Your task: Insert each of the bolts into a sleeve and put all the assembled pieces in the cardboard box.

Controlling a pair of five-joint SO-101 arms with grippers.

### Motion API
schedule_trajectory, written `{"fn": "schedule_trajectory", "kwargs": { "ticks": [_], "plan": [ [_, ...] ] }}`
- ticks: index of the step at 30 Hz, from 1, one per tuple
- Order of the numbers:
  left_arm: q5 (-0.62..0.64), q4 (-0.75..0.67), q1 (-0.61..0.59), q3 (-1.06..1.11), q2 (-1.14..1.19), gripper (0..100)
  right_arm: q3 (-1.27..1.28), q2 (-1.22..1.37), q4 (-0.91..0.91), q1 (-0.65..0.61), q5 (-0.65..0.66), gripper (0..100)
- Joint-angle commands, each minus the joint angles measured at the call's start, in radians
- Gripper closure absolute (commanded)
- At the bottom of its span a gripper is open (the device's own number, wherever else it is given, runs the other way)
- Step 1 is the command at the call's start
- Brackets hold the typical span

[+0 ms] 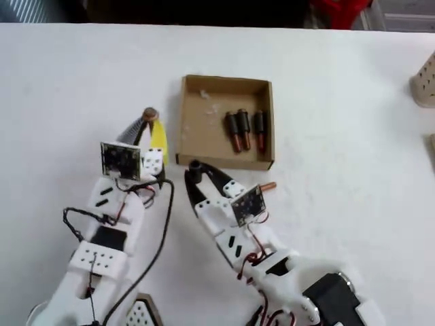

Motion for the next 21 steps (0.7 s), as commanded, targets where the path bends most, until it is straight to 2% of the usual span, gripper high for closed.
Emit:
{"fn": "schedule_trajectory", "kwargs": {
  "ticks": [1,4,9,16,21],
  "plan": [
    [0.107,-0.029,0.035,-0.011,-0.13,98,0.011,-0.038,-0.002,-0.007,-0.008,98.2],
    [0.183,0.014,0.036,-0.009,-0.237,98,0.009,-0.038,-0.004,-0.007,-0.008,98.2],
    [0.19,0.213,0.059,-0.009,-0.401,98,0.008,-0.038,-0.004,-0.008,-0.008,98.2],
    [0.192,0.509,0.211,-0.011,-0.633,98,-0.006,-0.038,0.002,-0.008,-0.008,98.2],
    [0.192,0.611,0.246,-0.014,-0.74,98,-0.002,-0.038,0.002,-0.018,-0.009,98.2]
  ]
}}
